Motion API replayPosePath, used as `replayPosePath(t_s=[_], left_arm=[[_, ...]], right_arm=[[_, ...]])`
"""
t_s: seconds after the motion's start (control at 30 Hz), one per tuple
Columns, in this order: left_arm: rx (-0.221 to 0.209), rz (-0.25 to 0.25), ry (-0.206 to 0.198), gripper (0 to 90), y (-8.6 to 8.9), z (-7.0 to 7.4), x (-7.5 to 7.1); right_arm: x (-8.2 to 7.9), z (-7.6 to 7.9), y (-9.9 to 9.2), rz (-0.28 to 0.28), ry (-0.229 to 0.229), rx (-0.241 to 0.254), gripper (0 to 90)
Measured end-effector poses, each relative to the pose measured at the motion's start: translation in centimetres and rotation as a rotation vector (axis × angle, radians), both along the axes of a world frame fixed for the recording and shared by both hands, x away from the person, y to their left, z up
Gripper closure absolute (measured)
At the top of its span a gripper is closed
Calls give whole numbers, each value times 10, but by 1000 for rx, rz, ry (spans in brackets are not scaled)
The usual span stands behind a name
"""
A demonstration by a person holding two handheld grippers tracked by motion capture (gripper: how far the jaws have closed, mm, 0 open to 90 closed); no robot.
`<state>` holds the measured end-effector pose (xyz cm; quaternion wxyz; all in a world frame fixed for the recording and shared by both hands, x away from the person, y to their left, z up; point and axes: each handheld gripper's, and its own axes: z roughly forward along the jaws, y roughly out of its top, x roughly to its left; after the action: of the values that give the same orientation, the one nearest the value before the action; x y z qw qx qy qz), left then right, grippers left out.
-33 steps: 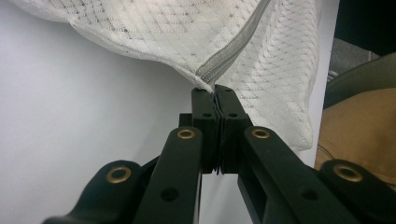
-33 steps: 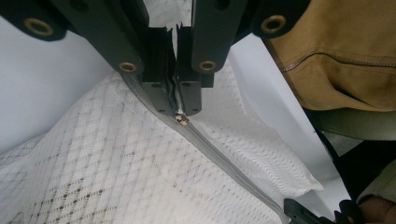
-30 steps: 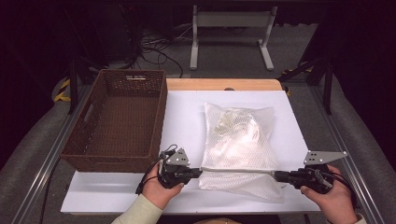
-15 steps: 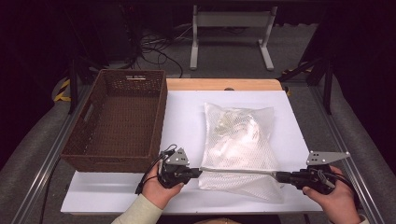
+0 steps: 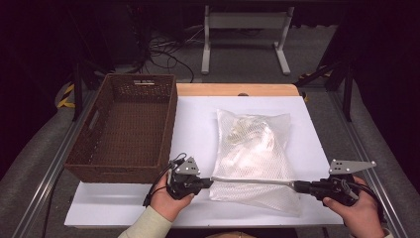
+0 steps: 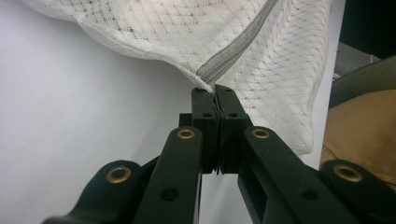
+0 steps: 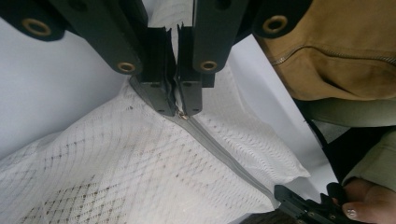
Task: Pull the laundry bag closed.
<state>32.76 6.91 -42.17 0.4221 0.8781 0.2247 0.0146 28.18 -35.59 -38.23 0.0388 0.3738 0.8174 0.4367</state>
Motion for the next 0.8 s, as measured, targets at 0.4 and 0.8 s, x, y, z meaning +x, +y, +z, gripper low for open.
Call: replayPosePath(t_s=[0.4,0.8], left_arm=[[-5,21,-2,884,3,0,0],[2,36,-7,885,6,-1,1]], right_arm=[[3,0,7,-8,-3,-45,865],[-4,-10,-19,-54,58,-40,866]])
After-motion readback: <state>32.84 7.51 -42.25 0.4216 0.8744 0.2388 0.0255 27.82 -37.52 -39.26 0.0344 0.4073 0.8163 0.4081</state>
